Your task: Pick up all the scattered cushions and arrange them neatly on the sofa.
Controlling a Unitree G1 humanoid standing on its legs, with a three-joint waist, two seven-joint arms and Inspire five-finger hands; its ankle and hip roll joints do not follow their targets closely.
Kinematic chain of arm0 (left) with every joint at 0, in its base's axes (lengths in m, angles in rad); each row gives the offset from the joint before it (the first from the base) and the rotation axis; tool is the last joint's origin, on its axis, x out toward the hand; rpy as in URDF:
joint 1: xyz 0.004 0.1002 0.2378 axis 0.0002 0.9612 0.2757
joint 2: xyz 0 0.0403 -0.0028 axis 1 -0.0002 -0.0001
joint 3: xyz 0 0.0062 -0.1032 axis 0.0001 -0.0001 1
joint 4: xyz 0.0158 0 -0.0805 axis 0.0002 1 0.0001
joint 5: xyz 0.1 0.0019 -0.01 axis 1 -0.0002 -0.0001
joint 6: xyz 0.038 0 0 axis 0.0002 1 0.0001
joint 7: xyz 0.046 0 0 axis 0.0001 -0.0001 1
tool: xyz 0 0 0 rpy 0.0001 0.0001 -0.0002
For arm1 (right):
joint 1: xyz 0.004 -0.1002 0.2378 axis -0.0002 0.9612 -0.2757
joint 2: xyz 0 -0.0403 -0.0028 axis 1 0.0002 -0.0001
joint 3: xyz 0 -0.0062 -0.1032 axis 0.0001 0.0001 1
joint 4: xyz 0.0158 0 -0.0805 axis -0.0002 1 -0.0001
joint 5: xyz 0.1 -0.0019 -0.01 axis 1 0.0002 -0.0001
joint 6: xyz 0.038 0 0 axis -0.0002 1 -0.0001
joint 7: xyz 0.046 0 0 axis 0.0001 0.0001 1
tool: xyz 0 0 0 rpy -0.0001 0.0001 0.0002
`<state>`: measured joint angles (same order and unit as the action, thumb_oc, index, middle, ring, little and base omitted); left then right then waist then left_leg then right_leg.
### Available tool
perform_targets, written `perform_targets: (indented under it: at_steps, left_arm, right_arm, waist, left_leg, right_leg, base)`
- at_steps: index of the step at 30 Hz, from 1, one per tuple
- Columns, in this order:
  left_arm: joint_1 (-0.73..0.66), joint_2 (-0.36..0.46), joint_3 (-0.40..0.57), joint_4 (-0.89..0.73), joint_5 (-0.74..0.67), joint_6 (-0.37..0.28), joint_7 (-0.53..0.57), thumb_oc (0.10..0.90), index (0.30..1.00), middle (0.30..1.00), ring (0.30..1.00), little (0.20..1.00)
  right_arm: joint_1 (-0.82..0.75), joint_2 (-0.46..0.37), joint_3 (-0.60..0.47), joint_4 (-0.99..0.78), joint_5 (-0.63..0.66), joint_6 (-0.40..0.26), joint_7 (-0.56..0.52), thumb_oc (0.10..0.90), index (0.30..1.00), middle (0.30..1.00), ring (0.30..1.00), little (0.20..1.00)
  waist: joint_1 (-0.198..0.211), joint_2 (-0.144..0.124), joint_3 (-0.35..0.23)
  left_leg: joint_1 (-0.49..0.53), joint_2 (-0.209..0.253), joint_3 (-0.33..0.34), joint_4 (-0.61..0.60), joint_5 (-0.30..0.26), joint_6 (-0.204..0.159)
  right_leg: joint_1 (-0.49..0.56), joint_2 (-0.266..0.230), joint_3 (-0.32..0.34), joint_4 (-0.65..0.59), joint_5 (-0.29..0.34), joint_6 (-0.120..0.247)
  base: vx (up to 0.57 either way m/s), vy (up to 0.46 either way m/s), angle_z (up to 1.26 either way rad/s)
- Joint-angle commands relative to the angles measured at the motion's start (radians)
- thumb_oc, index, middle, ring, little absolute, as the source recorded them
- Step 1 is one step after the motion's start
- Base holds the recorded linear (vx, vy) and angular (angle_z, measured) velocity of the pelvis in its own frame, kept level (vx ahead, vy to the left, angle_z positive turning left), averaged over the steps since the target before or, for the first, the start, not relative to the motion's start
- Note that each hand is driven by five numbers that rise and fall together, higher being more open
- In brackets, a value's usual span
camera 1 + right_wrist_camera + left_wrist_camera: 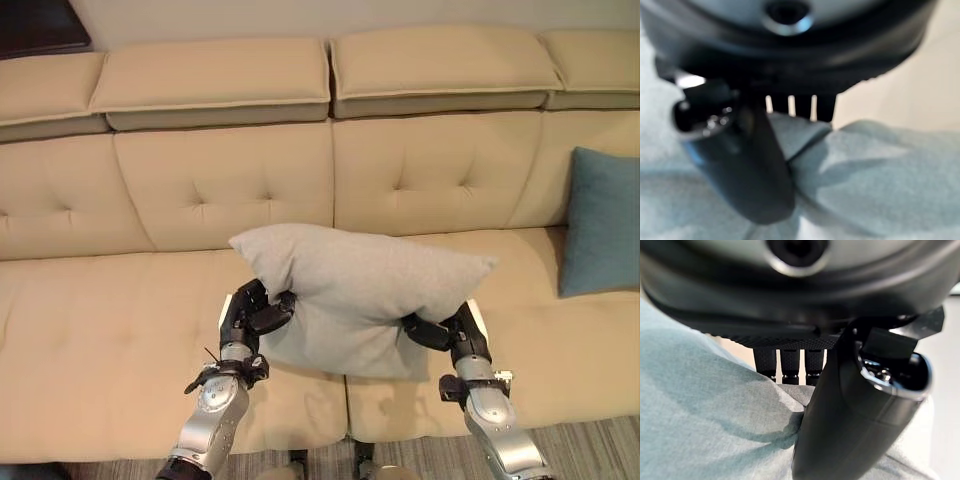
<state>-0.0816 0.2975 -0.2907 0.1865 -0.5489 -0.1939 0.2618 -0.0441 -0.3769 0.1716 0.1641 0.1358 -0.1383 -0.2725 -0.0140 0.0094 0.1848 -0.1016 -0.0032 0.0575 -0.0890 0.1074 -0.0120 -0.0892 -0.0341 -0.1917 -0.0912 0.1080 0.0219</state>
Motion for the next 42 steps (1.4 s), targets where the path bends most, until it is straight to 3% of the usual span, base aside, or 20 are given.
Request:
perform_targets:
  at_steps: [1, 9, 18, 32, 33, 34, 37, 38, 39, 40, 41, 42]
  left_arm:
    - [-0.253, -0.057, -0.084, -0.086, 0.073, -0.162, 0.008, 0.400, 0.300, 0.300, 0.300, 0.300]
    - [-0.674, -0.033, -0.174, 0.139, 0.124, -0.200, 0.135, 0.400, 0.300, 0.300, 0.300, 0.300]
    - [-0.933, -0.030, -0.237, 0.334, 0.143, -0.203, 0.204, 0.400, 0.300, 0.300, 0.300, 0.300]
    - [-1.003, -0.037, -0.250, 0.470, 0.095, -0.202, 0.194, 0.400, 0.300, 0.300, 0.300, 0.300]
    - [-1.006, -0.038, -0.252, 0.482, 0.091, -0.203, 0.192, 0.430, 0.345, 0.345, 0.345, 0.345]
    - [-1.008, -0.036, -0.256, 0.491, 0.097, -0.202, 0.192, 0.400, 0.300, 0.300, 0.300, 0.300]
    - [-1.027, -0.027, -0.270, 0.524, 0.144, -0.197, 0.204, 0.400, 0.300, 0.300, 0.300, 0.300]
    - [-1.033, -0.025, -0.269, 0.535, 0.144, -0.196, 0.205, 0.584, 0.575, 0.575, 0.575, 0.575]
    - [-1.033, -0.025, -0.269, 0.535, 0.144, -0.196, 0.205, 0.584, 0.575, 0.575, 0.575, 0.575]
    - [-1.038, -0.021, -0.268, 0.545, 0.145, -0.194, 0.207, 0.800, 0.900, 0.900, 0.900, 0.900]
    - [-1.040, -0.019, -0.266, 0.549, 0.147, -0.192, 0.209, 0.800, 0.900, 0.900, 0.900, 0.900]
    - [-1.039, -0.015, -0.265, 0.548, 0.150, -0.191, 0.212, 0.800, 0.900, 0.900, 0.900, 0.900]
  right_arm:
    - [-0.227, 0.025, 0.029, -0.046, -0.027, -0.151, -0.072, 0.400, 0.300, 0.300, 0.300, 0.300]
    - [-0.626, -0.029, 0.117, 0.118, -0.042, -0.152, -0.193, 0.400, 0.300, 0.300, 0.300, 0.300]
    - [-0.892, -0.049, 0.164, 0.289, -0.036, -0.155, -0.280, 0.400, 0.300, 0.300, 0.300, 0.300]
    - [-1.017, -0.067, 0.241, 0.525, 0.013, -0.144, -0.271, 0.400, 0.300, 0.300, 0.300, 0.300]
    - [-1.015, -0.067, 0.243, 0.528, 0.008, -0.145, -0.272, 0.400, 0.300, 0.300, 0.300, 0.300]
    - [-1.014, -0.066, 0.242, 0.532, 0.000, -0.144, -0.279, 0.400, 0.300, 0.300, 0.300, 0.300]
    - [-1.002, -0.058, 0.226, 0.528, -0.051, -0.153, -0.328, 0.400, 0.300, 0.300, 0.300, 0.300]
    - [-1.003, -0.059, 0.224, 0.530, -0.058, -0.153, -0.333, 0.400, 0.300, 0.300, 0.300, 0.300]
    - [-1.003, -0.059, 0.224, 0.530, -0.058, -0.153, -0.333, 0.400, 0.300, 0.300, 0.300, 0.300]
    - [-1.005, -0.065, 0.224, 0.540, -0.065, -0.150, -0.342, 0.494, 0.441, 0.441, 0.441, 0.441]
    - [-1.009, -0.070, 0.225, 0.548, -0.070, -0.145, -0.346, 0.739, 0.808, 0.808, 0.808, 0.808]
    - [-1.012, -0.078, 0.223, 0.552, -0.075, -0.140, -0.354, 0.800, 0.900, 0.900, 0.900, 0.900]
  waist:
    - [0.005, -0.037, -0.068]
    - [0.001, -0.031, -0.054]
    - [-0.013, -0.018, -0.060]
    - [-0.014, -0.005, -0.022]
    - [-0.017, -0.004, -0.022]
    - [-0.019, -0.004, -0.023]
    - [-0.032, -0.001, -0.027]
    - [-0.034, -0.001, -0.030]
    - [-0.034, -0.001, -0.030]
    - [-0.037, -0.001, -0.033]
    - [-0.037, -0.001, -0.035]
    - [-0.037, 0.000, -0.036]
  left_leg:
    - [-0.019, 0.024, 0.020, 0.002, -0.087, -0.053]
    - [-0.190, 0.033, -0.013, 0.002, -0.029, -0.094]
    - [-0.294, 0.034, -0.026, 0.002, 0.005, -0.107]
    - [-0.345, 0.034, -0.019, 0.002, 0.020, -0.115]
    - [-0.351, 0.035, -0.019, 0.002, 0.022, -0.115]
    - [-0.354, 0.037, -0.018, 0.002, 0.023, -0.116]
    - [-0.369, 0.037, -0.018, 0.002, 0.024, -0.116]
    - [-0.372, 0.036, -0.019, 0.002, 0.024, -0.115]
    - [-0.373, 0.036, -0.019, 0.002, 0.024, -0.115]
    - [-0.375, 0.037, -0.019, 0.002, 0.023, -0.116]
    - [-0.378, 0.037, -0.019, 0.002, 0.023, -0.116]
    - [-0.379, 0.036, -0.019, 0.002, 0.023, -0.116]
  right_leg:
    - [-0.032, -0.056, 0.010, 0.004, -0.068, 0.126]
    - [-0.182, -0.050, -0.018, 0.004, -0.035, 0.123]
    - [-0.276, -0.052, -0.016, 0.004, -0.015, 0.127]
    - [-0.334, -0.049, -0.003, 0.004, -0.004, 0.128]
    - [-0.340, -0.049, -0.002, 0.004, -0.003, 0.128]
    - [-0.344, -0.048, -0.001, 0.004, -0.003, 0.128]
    - [-0.363, -0.045, 0.005, 0.004, 0.000, 0.129]
    - [-0.367, -0.045, 0.005, 0.004, 0.001, 0.129]
    - [-0.368, -0.045, 0.005, 0.004, 0.001, 0.129]
    - [-0.370, -0.046, 0.006, 0.004, 0.001, 0.130]
    - [-0.373, -0.046, 0.006, 0.004, 0.001, 0.130]
    - [-0.374, -0.046, 0.006, 0.004, 0.001, 0.131]
  base:
    - [-0.12, -0.037, 0.20]
    - [-0.07, -0.036, 0.22]
    - [-0.01, -0.005, 0.04]
    - [0.00, -0.002, 0.01]
    - [0.00, 0.000, 0.00]
    - [0.00, 0.000, 0.00]
    - [0.00, 0.000, 0.00]
    - [0.00, 0.000, 0.00]
    - [0.00, 0.000, 0.00]
    - [0.00, 0.000, 0.00]
    - [0.00, 0.000, 0.00]
    - [0.00, 0.000, 0.00]
